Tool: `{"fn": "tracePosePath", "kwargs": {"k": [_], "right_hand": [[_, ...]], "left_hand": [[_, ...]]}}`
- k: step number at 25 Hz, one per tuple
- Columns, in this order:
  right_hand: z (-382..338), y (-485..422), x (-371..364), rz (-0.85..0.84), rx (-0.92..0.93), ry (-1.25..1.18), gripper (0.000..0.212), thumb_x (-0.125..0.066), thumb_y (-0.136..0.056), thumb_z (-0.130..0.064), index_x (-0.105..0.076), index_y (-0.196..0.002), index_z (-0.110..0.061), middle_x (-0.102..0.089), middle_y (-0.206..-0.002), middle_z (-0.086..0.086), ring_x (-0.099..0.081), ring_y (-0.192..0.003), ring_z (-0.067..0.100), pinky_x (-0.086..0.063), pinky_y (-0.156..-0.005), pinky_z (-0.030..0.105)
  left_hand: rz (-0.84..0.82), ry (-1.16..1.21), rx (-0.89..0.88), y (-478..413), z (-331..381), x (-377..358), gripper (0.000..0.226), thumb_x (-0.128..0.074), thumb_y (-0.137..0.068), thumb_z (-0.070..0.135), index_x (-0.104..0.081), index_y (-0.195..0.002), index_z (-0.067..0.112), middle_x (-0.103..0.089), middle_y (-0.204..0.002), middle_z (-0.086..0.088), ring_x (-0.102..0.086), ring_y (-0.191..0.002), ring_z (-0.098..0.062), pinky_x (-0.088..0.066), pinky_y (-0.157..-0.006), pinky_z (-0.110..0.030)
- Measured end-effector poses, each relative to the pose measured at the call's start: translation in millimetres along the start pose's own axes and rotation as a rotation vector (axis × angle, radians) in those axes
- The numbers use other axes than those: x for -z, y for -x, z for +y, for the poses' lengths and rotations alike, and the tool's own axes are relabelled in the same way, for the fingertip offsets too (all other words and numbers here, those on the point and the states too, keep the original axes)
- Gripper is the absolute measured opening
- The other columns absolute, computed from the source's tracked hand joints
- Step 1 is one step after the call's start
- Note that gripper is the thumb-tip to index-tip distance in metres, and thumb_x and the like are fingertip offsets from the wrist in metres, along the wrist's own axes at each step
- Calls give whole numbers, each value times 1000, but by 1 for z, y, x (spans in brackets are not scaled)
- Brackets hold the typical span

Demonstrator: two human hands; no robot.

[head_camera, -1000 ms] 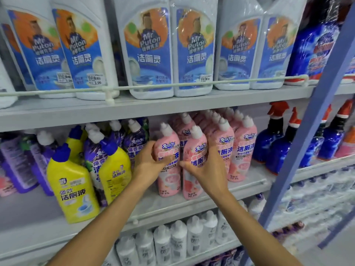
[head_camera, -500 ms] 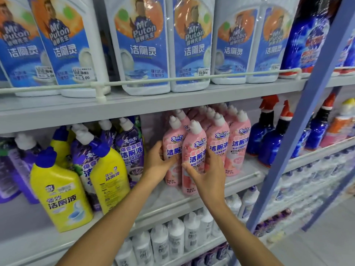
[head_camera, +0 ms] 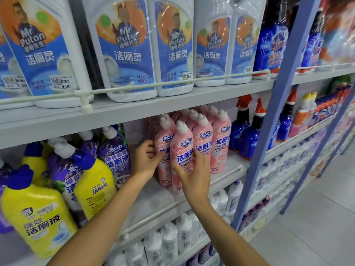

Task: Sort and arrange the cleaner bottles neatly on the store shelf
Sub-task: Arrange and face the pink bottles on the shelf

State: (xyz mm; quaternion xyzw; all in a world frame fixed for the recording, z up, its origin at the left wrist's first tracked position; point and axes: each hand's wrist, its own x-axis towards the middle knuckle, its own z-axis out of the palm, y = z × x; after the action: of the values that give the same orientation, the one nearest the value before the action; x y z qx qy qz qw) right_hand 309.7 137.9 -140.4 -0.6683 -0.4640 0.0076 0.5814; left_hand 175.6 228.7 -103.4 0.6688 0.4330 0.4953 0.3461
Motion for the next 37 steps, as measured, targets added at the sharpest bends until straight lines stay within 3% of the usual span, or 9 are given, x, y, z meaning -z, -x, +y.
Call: {"fn": "tracePosePath", "kwargs": {"k": [6, 11, 19, 24, 28, 33, 37], "right_hand": [[-4, 2, -4, 30, -9, 31, 80, -75, -81, -59, -45, -147, -24, -53, -123, -9, -35, -102, -7, -39, -85, 18], [-4, 1, -7, 41, -4, 55, 81, -77, -81, -57, -44, -148, -23, -53, -124, -9, -35, -104, -7, -40, -88, 19], [-10, 3, -15, 67, -36, 72, 83, -76, -82, -56, -42, -150, -23, -49, -119, -7, -35, -98, -3, -38, -82, 18], [-10, 6, -18, 70, -41, 85, 85, -75, -85, -53, -35, -155, -27, -48, -116, -7, -36, -93, -3, -44, -82, 20], [-9, 6, -20, 67, -30, 99, 87, -75, -85, -53, -34, -156, -26, -49, -117, -6, -34, -94, -3, -37, -81, 17], [-8, 4, -18, 33, -37, 100, 84, -76, -83, -55, -40, -152, -22, -51, -122, -6, -38, -103, -1, -37, -85, 18], [-1, -6, -3, -71, 23, 127, 80, -75, -82, -61, -48, -145, -21, -59, -127, -6, -49, -116, 9, -41, -94, 22]], "left_hand": [[-32, 59, -43, -8, 0, -10, 24, -79, -81, 0, -65, -100, 7, -69, -81, -1, -65, -64, 0, -51, -59, -11], [-76, 98, -50, -14, -7, -5, 24, -80, -82, 5, -66, -100, 10, -71, -85, -5, -69, -74, -12, -54, -62, -19], [-87, 90, -58, -21, -13, -5, 24, -81, -82, 8, -67, -102, 10, -72, -84, -3, -68, -69, -6, -52, -56, -19], [-99, 97, -105, -22, -24, -4, 25, -78, -83, 5, -68, -98, 22, -74, -86, -2, -70, -74, -9, -57, -66, -27], [-99, 95, -109, -23, -27, -4, 27, -77, -84, 6, -67, -95, 29, -74, -86, 0, -70, -76, -11, -58, -69, -31], [-105, 106, -111, -25, -31, -6, 23, -76, -86, 8, -68, -104, 18, -73, -88, 0, -70, -77, -8, -60, -71, -34], [-187, 96, -65, -15, -23, -2, 41, -75, -88, 10, -62, -128, 14, -70, -100, 2, -68, -82, -4, -60, -80, -33]]}}
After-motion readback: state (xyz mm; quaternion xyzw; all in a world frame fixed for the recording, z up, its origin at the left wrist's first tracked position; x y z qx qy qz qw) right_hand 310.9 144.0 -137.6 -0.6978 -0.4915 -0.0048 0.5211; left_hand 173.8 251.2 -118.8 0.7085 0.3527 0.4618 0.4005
